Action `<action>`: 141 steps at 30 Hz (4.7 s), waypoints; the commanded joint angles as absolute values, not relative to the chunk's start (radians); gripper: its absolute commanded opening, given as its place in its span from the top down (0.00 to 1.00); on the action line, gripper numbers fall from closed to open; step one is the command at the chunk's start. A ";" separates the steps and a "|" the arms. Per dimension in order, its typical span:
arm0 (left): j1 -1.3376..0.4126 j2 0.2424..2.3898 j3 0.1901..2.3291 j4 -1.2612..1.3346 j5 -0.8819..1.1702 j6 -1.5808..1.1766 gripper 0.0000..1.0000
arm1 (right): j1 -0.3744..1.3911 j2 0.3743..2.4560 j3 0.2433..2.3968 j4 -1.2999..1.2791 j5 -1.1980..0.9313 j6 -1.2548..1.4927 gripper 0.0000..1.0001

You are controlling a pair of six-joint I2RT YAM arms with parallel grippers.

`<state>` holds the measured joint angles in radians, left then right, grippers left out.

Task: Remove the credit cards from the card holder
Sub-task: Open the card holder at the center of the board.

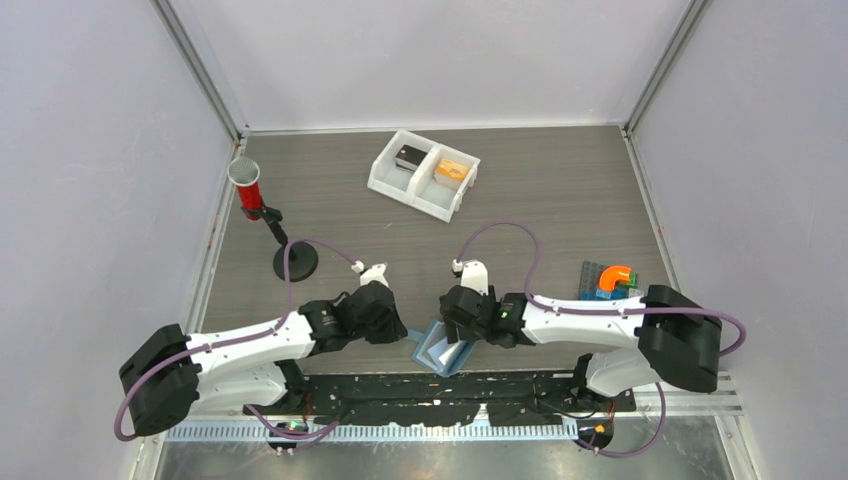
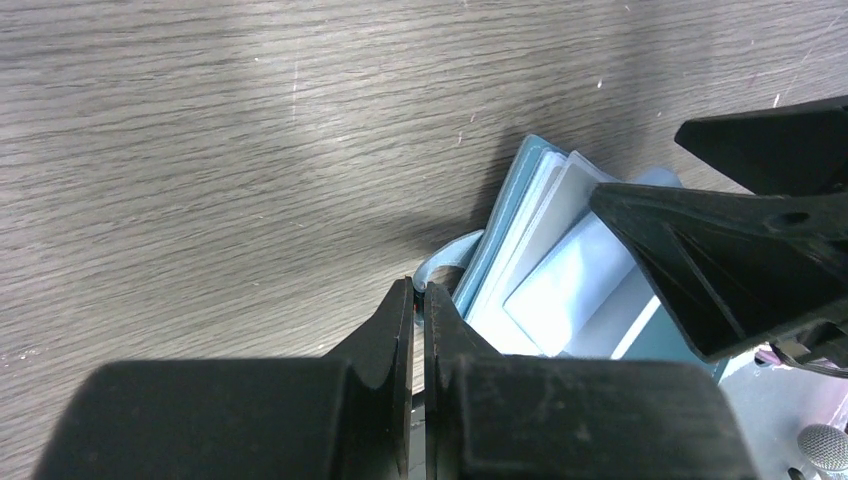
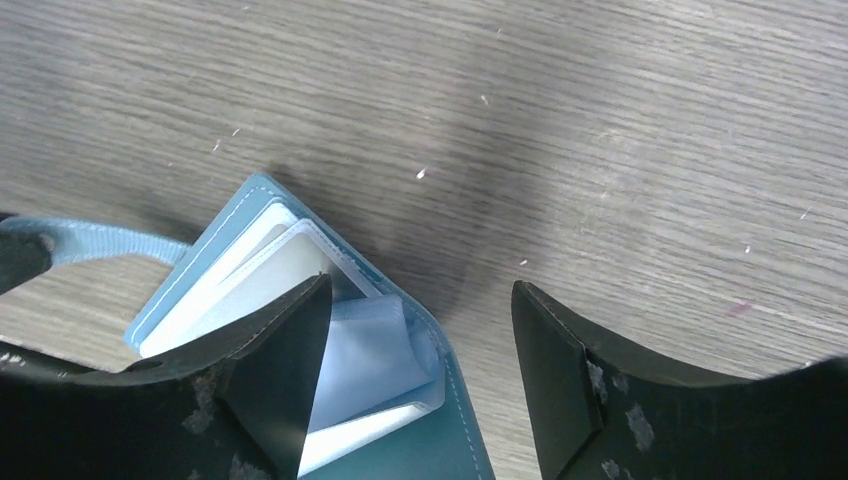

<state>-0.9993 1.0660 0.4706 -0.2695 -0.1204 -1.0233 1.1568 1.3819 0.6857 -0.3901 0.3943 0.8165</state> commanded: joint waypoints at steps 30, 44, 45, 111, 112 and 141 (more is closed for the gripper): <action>-0.997 1.052 0.479 -0.316 -0.217 -1.076 1.00 | 1.160 1.201 0.479 -0.113 -0.220 0.800 0.28; -0.997 1.020 0.488 -0.362 -0.238 -1.064 1.00 | 1.166 1.191 0.310 0.173 -0.190 1.120 0.49; -0.997 1.021 0.488 -0.361 -0.239 -1.066 1.00 | 1.168 1.185 0.305 0.179 -0.185 1.137 0.52; -0.911 1.122 0.613 -0.354 -0.235 -1.029 1.00 | 1.226 1.455 0.573 -0.038 -0.132 0.785 0.49; -0.903 1.128 0.624 -0.354 -0.233 -1.023 1.00 | 1.226 1.456 0.580 -0.060 -0.107 0.782 0.49; -0.761 1.050 0.540 -0.393 -0.176 -1.005 1.00 | 1.068 1.592 0.731 -0.300 0.132 0.460 0.55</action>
<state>-0.7643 1.1149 0.5640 -0.3656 -0.1730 -0.9932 1.0817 1.5345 0.7353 -0.1455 0.0677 0.5526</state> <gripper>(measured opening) 0.031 0.454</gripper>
